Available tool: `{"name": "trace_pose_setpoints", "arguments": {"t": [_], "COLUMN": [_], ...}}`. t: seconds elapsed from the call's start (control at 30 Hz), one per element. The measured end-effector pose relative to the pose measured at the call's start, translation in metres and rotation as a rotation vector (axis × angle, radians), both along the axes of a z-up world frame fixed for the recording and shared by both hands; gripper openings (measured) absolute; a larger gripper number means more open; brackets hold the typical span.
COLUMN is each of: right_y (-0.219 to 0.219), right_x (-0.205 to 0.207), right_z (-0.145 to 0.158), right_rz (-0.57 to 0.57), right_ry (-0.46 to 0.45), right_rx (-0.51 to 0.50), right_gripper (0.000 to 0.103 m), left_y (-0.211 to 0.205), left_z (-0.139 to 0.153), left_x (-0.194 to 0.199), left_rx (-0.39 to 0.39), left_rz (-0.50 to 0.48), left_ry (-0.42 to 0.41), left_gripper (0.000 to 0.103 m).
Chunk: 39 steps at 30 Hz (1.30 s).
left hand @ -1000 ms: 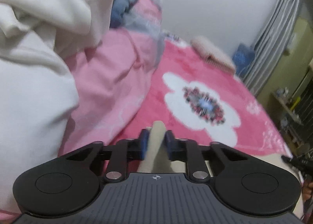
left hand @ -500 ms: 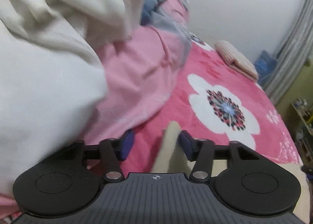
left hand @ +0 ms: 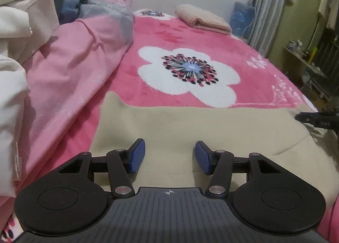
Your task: Fold clothes
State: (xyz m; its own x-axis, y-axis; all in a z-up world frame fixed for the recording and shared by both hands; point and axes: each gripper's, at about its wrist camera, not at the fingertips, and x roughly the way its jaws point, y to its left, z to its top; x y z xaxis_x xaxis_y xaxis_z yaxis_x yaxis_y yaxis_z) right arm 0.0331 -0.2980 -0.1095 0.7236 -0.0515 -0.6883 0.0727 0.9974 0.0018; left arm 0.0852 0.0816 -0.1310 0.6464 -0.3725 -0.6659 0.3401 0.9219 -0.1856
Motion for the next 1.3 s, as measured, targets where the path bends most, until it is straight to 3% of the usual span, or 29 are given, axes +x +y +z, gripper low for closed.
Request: {"name": "trace_pose_setpoints", "arguments": {"t": [0.07, 0.17, 0.27, 0.53, 0.63, 0.73, 0.83, 0.9, 1.0, 1.07, 1.17, 1.27, 1.3], "right_y": [-0.001, -0.014, -0.025, -0.029, -0.033, -0.042, -0.034, -0.02, 0.012, 0.026, 0.018, 0.018, 0.025], "right_x": [-0.011, -0.01, -0.009, -0.046, -0.048, -0.052, -0.064, -0.072, -0.078, -0.077, -0.078, -0.075, -0.078], "right_z": [0.009, -0.004, -0.007, 0.021, -0.001, 0.008, 0.03, 0.04, 0.043, 0.028, 0.006, 0.027, 0.035], "right_rz": [-0.038, -0.125, -0.153, -0.221, -0.205, -0.262, -0.226, -0.107, 0.13, 0.243, 0.274, 0.183, 0.2], "right_ry": [-0.008, 0.045, 0.041, 0.059, 0.113, 0.117, 0.119, 0.135, 0.2, 0.295, 0.339, 0.373, 0.359], "right_rx": [0.007, 0.04, 0.09, 0.277, 0.237, 0.315, 0.291, 0.263, 0.096, -0.03, -0.091, -0.074, -0.087], "right_gripper": [0.022, 0.021, 0.02, 0.022, 0.022, 0.023, 0.025, 0.025, 0.024, 0.024, 0.023, 0.023, 0.023], "left_y": [0.0, -0.002, -0.006, 0.004, 0.012, 0.023, 0.025, 0.023, 0.019, 0.02, 0.039, 0.049, 0.05], "left_z": [0.008, 0.003, -0.004, 0.029, 0.029, 0.035, 0.043, 0.044, 0.028, 0.013, -0.001, 0.008, 0.011], "left_x": [-0.004, -0.001, 0.005, -0.016, -0.023, -0.035, -0.055, -0.069, -0.079, -0.081, -0.077, -0.079, -0.082], "left_rx": [-0.002, 0.065, 0.11, 0.138, 0.194, 0.156, 0.104, 0.089, 0.141, 0.174, 0.07, 0.045, 0.045], "left_rz": [0.002, 0.027, 0.027, 0.051, 0.071, 0.083, 0.015, -0.04, -0.06, -0.05, -0.022, -0.014, -0.028], "left_ry": [-0.022, -0.025, -0.031, -0.051, -0.023, -0.014, -0.026, -0.02, 0.023, 0.052, 0.093, 0.087, 0.076], "left_gripper": [0.053, 0.054, 0.054, 0.054, 0.054, 0.054, 0.054, 0.054, 0.054, 0.054, 0.054, 0.054, 0.054]}}
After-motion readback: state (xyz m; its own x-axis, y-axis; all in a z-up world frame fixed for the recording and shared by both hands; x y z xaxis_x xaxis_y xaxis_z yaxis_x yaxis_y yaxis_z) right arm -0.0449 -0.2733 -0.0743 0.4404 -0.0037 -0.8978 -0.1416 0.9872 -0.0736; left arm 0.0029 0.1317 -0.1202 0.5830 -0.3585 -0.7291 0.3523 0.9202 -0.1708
